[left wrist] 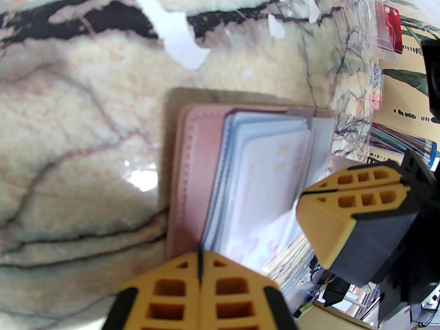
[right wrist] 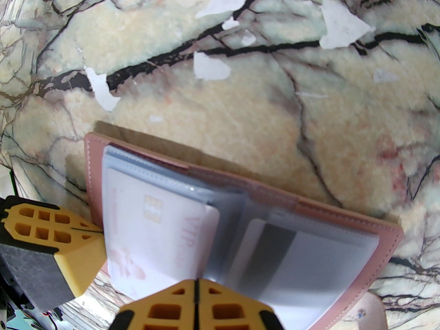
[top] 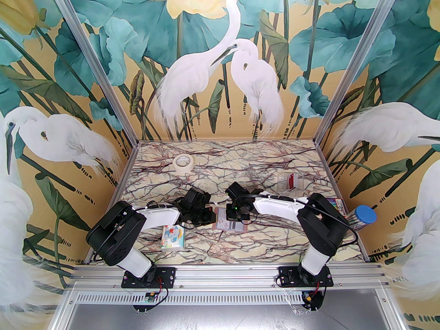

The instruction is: Put the credit cards into the card holder

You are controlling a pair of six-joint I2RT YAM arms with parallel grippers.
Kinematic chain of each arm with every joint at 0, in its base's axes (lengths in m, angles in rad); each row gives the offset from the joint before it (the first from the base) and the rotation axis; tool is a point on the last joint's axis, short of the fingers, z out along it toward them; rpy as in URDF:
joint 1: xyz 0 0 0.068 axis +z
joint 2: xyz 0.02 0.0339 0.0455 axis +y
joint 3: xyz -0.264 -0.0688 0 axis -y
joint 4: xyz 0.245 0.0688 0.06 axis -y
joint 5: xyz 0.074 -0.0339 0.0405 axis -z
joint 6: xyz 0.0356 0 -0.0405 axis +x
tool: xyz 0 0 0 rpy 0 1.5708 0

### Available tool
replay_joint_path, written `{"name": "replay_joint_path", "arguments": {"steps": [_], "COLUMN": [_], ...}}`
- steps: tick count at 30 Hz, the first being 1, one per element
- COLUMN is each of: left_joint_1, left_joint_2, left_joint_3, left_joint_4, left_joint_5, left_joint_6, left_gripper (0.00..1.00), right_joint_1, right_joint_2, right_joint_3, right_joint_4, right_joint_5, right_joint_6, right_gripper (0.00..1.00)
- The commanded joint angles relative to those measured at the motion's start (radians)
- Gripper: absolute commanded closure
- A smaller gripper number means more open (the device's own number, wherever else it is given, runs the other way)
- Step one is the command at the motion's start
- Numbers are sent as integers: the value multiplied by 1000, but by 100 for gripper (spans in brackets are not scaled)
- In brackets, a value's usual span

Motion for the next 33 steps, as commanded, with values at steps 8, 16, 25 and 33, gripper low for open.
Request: {"name": "replay_joint_path", "arguments": {"steps": [8,16,25,33], "left_joint_1": [-10,-9,-8,-8], "left_joint_2": [-1,-71,-146,-159], "left_joint_3": [-21,-15,-3,-5], "left_joint_4": [-27,-69,-107,-30], "left_joint_5": [-19,-51,-71,-19], "left_joint_6": [3,1,-1,-6], "left_gripper": [100,100,100,76], "right_joint_1": [1,1,-1,0], "right_joint_2": [36,40,51,52], "right_joint_3": [-31,-48,-50,-50], "right_joint_4": [1,4,13,15], "right_joint_5": [19,26,20,19], "right_joint_6": [-4,-4,-8,-12], "right_gripper": [95,96,96,96]}}
